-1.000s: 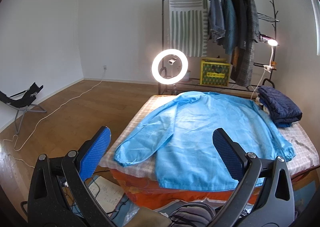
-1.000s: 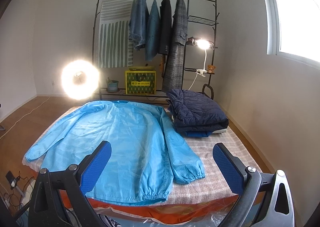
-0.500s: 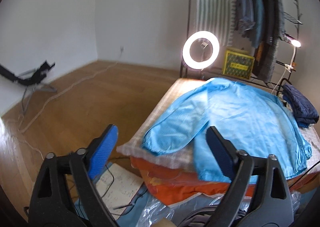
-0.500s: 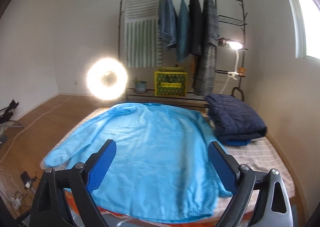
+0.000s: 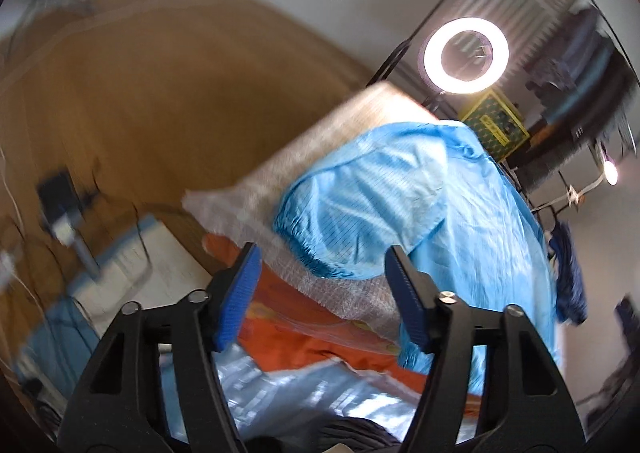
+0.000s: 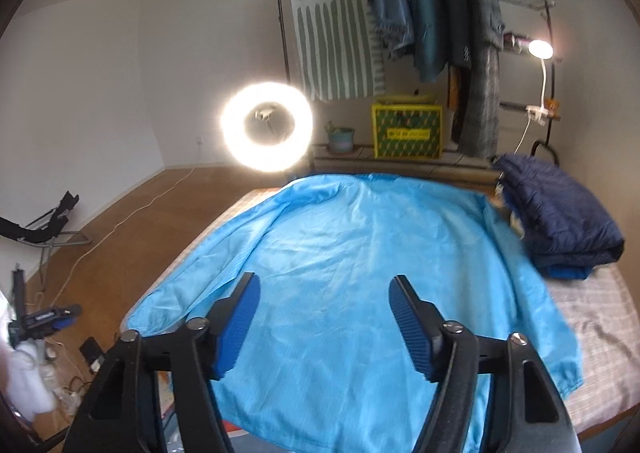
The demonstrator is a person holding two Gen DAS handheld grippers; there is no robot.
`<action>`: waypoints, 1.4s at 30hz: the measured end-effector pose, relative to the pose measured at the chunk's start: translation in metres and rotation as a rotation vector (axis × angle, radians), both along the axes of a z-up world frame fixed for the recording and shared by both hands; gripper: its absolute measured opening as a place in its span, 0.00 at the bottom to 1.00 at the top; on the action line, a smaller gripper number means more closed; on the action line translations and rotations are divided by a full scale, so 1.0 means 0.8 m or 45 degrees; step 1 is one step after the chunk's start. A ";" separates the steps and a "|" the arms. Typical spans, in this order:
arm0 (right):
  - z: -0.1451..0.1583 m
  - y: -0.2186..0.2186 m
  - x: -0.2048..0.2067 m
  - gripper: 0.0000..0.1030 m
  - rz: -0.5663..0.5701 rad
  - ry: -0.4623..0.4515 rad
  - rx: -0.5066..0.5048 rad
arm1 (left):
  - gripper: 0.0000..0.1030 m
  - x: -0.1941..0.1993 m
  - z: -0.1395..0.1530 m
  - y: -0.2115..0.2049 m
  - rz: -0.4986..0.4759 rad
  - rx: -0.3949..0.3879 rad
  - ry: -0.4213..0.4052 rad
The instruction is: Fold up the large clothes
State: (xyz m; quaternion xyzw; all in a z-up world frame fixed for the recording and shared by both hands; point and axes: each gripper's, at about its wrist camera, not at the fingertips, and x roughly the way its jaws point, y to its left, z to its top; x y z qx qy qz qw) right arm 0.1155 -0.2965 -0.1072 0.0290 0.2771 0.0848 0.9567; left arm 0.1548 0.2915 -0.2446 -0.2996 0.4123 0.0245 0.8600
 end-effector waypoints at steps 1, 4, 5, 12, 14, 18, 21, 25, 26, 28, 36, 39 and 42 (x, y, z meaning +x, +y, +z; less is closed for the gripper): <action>-0.005 -0.001 0.003 0.61 0.002 0.012 0.010 | 0.63 0.009 -0.011 0.003 0.002 -0.034 0.025; -0.017 -0.005 0.007 0.60 0.012 0.045 0.034 | 0.63 0.033 -0.047 0.017 0.035 -0.171 0.097; -0.022 -0.006 0.010 0.57 0.013 0.061 0.035 | 0.63 0.040 -0.057 0.019 0.047 -0.218 0.114; -0.042 -0.016 0.037 0.56 0.014 0.122 0.061 | 0.63 0.075 -0.089 0.014 0.075 -0.285 0.200; -0.048 -0.016 0.039 0.56 0.021 0.130 0.060 | 0.63 0.083 -0.095 0.012 0.092 -0.288 0.211; -0.058 -0.014 0.047 0.53 0.045 0.148 0.042 | 0.49 0.097 -0.107 0.007 0.109 -0.283 0.241; -0.062 -0.012 0.054 0.52 0.055 0.152 0.022 | 0.36 0.108 -0.114 0.002 0.117 -0.285 0.254; -0.068 -0.012 0.062 0.48 0.066 0.169 0.021 | 0.09 0.119 -0.119 -0.004 0.122 -0.238 0.263; -0.069 -0.012 0.063 0.48 0.067 0.173 0.025 | 0.06 0.119 -0.115 -0.006 0.123 -0.223 0.248; -0.072 -0.013 0.065 0.47 0.071 0.181 0.028 | 0.06 0.117 -0.097 -0.015 0.118 -0.173 0.192; -0.095 -0.013 0.092 0.42 0.112 0.252 0.050 | 0.05 0.111 0.018 -0.102 -0.156 0.133 -0.093; -0.105 -0.011 0.110 0.42 0.126 0.292 0.075 | 0.05 0.104 0.047 -0.145 -0.293 0.191 -0.167; -0.109 -0.011 0.130 0.42 0.157 0.315 0.113 | 0.05 0.094 0.071 -0.201 -0.488 0.275 -0.235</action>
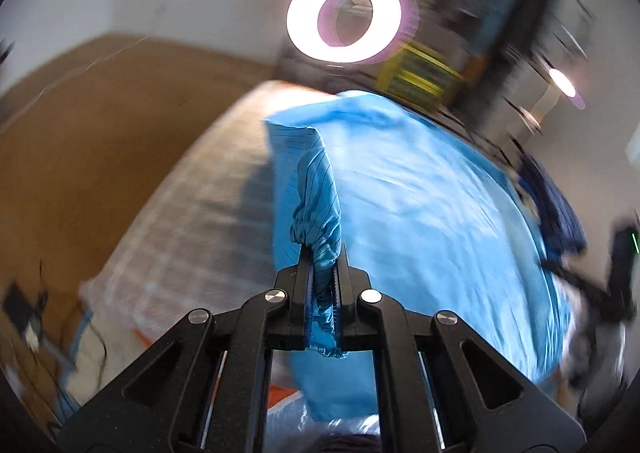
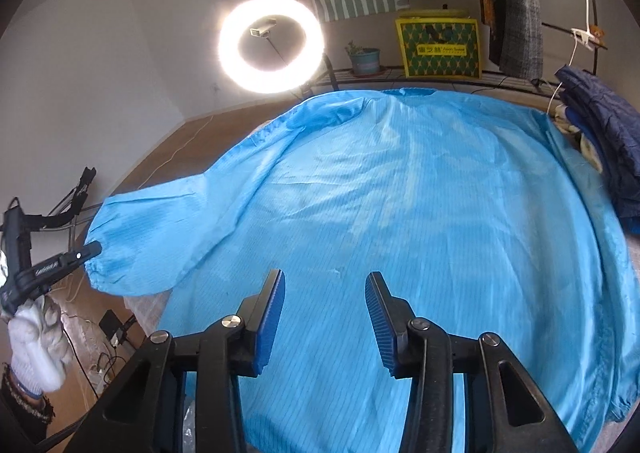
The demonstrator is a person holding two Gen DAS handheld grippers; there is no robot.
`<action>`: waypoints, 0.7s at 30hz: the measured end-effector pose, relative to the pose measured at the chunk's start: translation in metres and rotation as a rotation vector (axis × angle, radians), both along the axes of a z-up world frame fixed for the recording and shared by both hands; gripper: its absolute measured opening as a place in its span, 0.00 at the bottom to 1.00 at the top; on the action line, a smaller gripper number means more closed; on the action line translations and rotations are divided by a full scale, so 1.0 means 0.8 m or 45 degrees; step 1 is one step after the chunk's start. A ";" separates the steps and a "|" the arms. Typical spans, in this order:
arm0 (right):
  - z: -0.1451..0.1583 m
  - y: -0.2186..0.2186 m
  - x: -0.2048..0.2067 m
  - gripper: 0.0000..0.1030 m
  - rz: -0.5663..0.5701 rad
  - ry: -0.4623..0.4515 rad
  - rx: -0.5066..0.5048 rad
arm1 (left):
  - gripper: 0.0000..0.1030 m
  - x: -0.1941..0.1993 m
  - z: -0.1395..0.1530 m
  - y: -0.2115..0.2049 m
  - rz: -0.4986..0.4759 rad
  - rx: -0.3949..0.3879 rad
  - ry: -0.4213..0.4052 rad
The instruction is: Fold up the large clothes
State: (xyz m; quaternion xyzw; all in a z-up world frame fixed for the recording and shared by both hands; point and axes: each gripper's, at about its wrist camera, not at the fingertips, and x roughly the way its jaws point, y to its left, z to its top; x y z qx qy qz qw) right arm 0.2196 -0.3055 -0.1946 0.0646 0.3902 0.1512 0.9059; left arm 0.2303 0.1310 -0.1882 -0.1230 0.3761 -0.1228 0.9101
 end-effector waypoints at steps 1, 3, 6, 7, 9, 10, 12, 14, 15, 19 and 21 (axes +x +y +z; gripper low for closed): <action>-0.001 0.000 0.006 0.42 0.013 0.006 0.014 | 0.05 -0.004 0.003 -0.014 -0.053 0.022 -0.010; -0.003 -0.001 0.023 0.42 0.029 0.026 0.042 | 0.05 -0.015 0.007 -0.054 -0.188 0.094 -0.021; -0.007 0.001 0.050 0.43 0.066 0.063 0.105 | 0.05 -0.034 0.002 -0.110 -0.355 0.208 -0.021; -0.007 0.002 0.060 0.43 0.088 0.078 0.131 | 0.05 -0.040 -0.001 -0.124 -0.400 0.241 -0.022; -0.010 0.008 0.082 0.43 0.139 0.111 0.181 | 0.05 -0.055 -0.007 -0.153 -0.475 0.324 -0.041; -0.010 0.010 0.090 0.43 0.152 0.121 0.194 | 0.05 -0.061 -0.009 -0.163 -0.500 0.355 -0.052; -0.008 0.021 0.120 0.43 0.200 0.151 0.238 | 0.05 -0.066 -0.014 -0.177 -0.526 0.391 -0.057; -0.006 0.034 0.149 0.46 0.238 0.185 0.281 | 0.05 -0.068 -0.019 -0.180 -0.533 0.394 -0.053; -0.006 0.044 0.164 0.51 0.271 0.211 0.313 | 0.05 -0.070 -0.021 -0.179 -0.533 0.398 -0.051; -0.009 0.087 0.206 0.62 0.368 0.266 0.370 | 0.05 -0.073 -0.033 -0.182 -0.552 0.453 -0.044; -0.008 0.116 0.216 0.63 0.420 0.268 0.351 | 0.05 -0.074 -0.040 -0.184 -0.566 0.473 -0.038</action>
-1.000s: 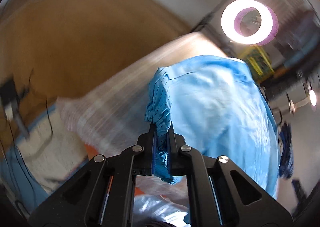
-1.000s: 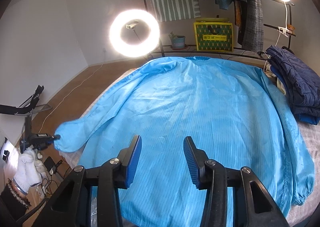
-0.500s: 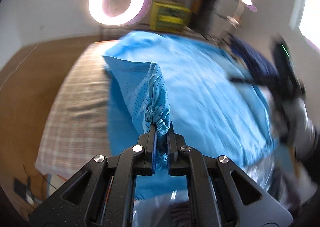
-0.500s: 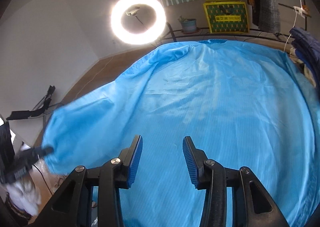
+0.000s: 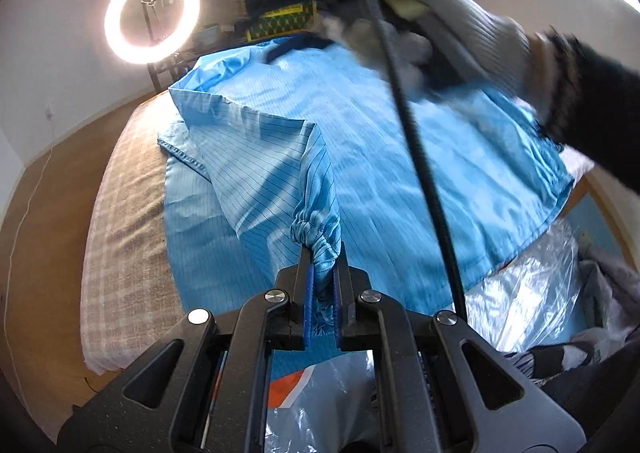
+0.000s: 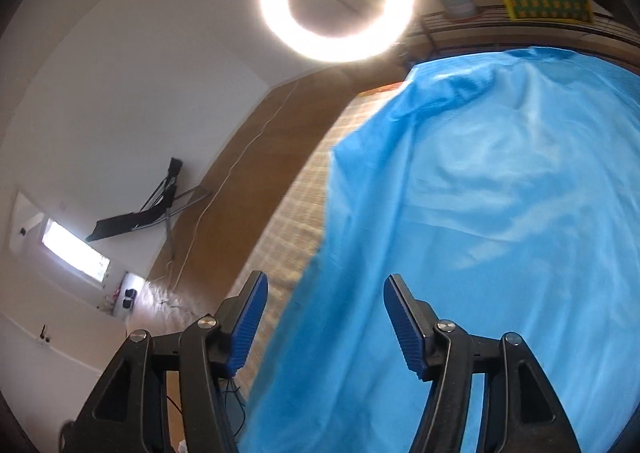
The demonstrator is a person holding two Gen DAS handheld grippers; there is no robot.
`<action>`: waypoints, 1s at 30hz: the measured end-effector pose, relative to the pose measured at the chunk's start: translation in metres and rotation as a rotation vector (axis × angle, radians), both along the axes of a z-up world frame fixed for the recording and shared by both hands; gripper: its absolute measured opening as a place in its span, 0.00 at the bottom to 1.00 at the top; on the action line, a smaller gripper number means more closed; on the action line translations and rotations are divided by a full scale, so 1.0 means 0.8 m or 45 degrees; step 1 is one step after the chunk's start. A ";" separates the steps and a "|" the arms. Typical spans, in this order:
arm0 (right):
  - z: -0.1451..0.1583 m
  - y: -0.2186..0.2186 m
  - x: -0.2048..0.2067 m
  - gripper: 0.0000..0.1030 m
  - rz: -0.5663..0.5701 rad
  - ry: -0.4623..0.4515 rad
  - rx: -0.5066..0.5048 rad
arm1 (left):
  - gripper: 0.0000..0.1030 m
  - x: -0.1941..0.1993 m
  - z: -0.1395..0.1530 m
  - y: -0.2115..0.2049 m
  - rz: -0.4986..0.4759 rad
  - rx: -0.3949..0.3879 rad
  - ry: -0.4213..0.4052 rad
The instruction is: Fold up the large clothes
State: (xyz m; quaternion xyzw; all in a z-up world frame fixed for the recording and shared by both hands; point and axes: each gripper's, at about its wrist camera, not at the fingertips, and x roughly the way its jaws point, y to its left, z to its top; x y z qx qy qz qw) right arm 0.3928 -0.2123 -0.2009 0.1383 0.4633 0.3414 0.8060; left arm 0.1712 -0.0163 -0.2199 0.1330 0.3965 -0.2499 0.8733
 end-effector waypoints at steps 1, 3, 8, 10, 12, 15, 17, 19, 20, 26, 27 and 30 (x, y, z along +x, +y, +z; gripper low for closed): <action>-0.001 0.015 0.005 0.63 0.026 -0.006 -0.023 | 0.05 0.000 -0.002 0.000 -0.004 0.005 0.004; -0.012 0.047 0.012 0.62 0.072 -0.011 -0.137 | 0.05 -0.001 -0.006 -0.002 -0.009 0.016 0.006; -0.058 0.087 0.042 0.16 0.075 0.035 -0.388 | 0.05 -0.004 -0.005 0.001 -0.011 0.020 0.004; -0.067 0.078 0.047 0.00 0.051 0.055 -0.354 | 0.05 -0.005 -0.004 0.004 -0.008 0.020 0.003; -0.068 0.057 0.046 0.00 0.018 0.049 -0.284 | 0.05 -0.006 -0.004 0.007 -0.006 0.023 0.001; -0.060 0.023 0.038 0.00 -0.030 0.017 -0.243 | 0.05 -0.010 -0.004 0.007 -0.020 0.025 0.001; -0.058 -0.011 0.030 0.00 -0.094 0.034 -0.179 | 0.05 -0.016 -0.004 0.002 -0.043 0.037 -0.009; -0.063 -0.050 0.018 0.00 -0.170 0.091 -0.093 | 0.05 -0.022 -0.004 -0.003 -0.069 0.048 -0.020; -0.070 -0.065 0.014 0.00 -0.196 0.113 -0.079 | 0.05 -0.026 -0.005 -0.007 -0.084 0.056 -0.022; -0.114 -0.095 -0.006 0.00 -0.211 0.172 -0.279 | 0.11 -0.038 -0.016 -0.017 -0.118 0.097 0.020; -0.118 -0.096 -0.007 0.00 -0.208 0.166 -0.318 | 0.18 -0.041 -0.015 -0.015 -0.117 0.089 0.034; -0.124 -0.100 -0.006 0.00 -0.197 0.147 -0.406 | 0.33 -0.050 -0.009 -0.001 -0.094 0.036 0.075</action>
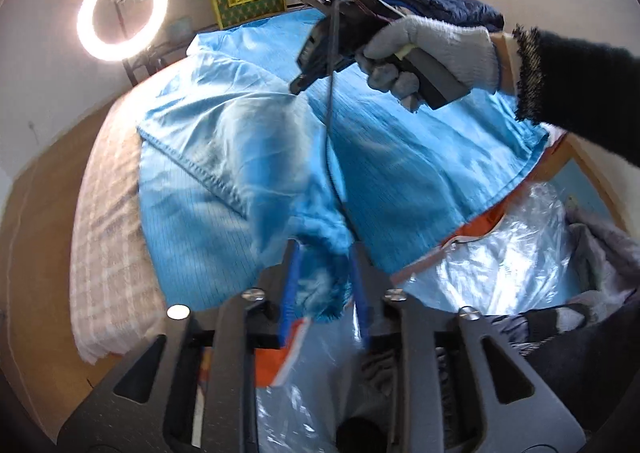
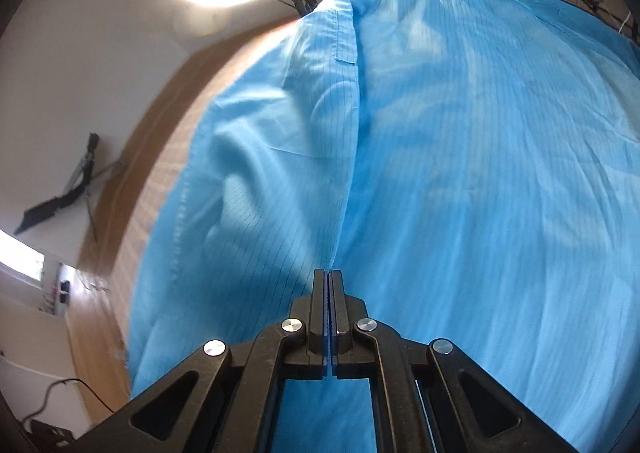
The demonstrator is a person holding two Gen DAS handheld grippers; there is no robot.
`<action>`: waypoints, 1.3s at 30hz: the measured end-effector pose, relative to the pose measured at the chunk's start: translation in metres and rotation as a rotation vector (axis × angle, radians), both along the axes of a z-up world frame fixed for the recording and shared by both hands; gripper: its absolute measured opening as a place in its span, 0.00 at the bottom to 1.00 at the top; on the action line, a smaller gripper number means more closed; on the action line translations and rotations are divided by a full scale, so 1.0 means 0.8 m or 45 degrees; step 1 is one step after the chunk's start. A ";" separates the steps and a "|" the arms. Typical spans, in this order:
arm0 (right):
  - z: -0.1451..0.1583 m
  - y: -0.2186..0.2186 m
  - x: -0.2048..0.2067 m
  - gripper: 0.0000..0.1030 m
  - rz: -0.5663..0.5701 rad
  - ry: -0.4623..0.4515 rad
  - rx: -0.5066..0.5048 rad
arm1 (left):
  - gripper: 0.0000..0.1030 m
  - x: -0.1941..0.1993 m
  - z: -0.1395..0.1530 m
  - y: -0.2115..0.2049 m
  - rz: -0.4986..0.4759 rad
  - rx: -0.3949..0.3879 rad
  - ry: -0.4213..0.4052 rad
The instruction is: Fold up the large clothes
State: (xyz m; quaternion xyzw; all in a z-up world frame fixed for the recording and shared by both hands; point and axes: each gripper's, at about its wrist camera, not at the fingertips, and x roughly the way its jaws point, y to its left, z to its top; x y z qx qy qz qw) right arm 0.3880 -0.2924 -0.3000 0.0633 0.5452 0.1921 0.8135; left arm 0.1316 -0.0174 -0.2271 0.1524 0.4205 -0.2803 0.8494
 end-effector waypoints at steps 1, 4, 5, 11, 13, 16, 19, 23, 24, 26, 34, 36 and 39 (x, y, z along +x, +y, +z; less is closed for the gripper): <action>0.000 -0.001 0.000 0.00 0.004 -0.004 -0.026 | 0.35 -0.003 0.002 0.005 0.013 -0.012 0.009; 0.002 -0.002 -0.009 0.06 0.034 -0.004 -0.131 | 0.37 -0.004 0.010 0.029 0.077 -0.076 0.044; 0.004 -0.002 -0.011 0.23 0.043 -0.011 -0.150 | 0.37 -0.002 0.012 0.034 0.103 -0.095 0.055; 0.042 0.001 -0.047 0.36 0.066 -0.121 -0.114 | 0.37 0.042 -0.019 0.073 0.345 -0.326 0.302; 0.058 0.020 -0.065 0.37 0.135 -0.152 -0.079 | 0.37 0.052 -0.037 0.079 0.402 -0.404 0.393; 0.078 0.064 -0.085 0.44 0.267 -0.201 -0.061 | 0.37 0.060 -0.068 0.087 0.483 -0.525 0.522; 0.082 0.106 -0.093 0.53 0.352 -0.209 -0.057 | 0.37 0.059 -0.091 0.088 0.527 -0.582 0.592; 0.063 0.150 -0.083 0.53 0.396 -0.174 -0.103 | 0.37 0.057 -0.121 0.090 0.581 -0.684 0.706; 0.056 0.157 -0.077 0.53 0.397 -0.154 -0.101 | 0.37 0.056 -0.126 0.090 0.593 -0.709 0.724; 0.044 0.175 -0.065 0.53 0.394 -0.109 -0.089 | 0.37 0.056 -0.129 0.088 0.592 -0.749 0.735; -0.003 0.236 -0.017 0.51 0.372 -0.015 -0.192 | 0.04 0.048 -0.114 0.076 0.541 -0.730 0.621; -0.013 0.252 -0.012 0.47 0.387 -0.009 -0.246 | 0.02 0.047 -0.109 0.082 0.541 -0.724 0.599; -0.019 0.271 -0.008 0.36 0.411 -0.039 -0.342 | 0.01 0.043 -0.107 0.091 0.553 -0.714 0.574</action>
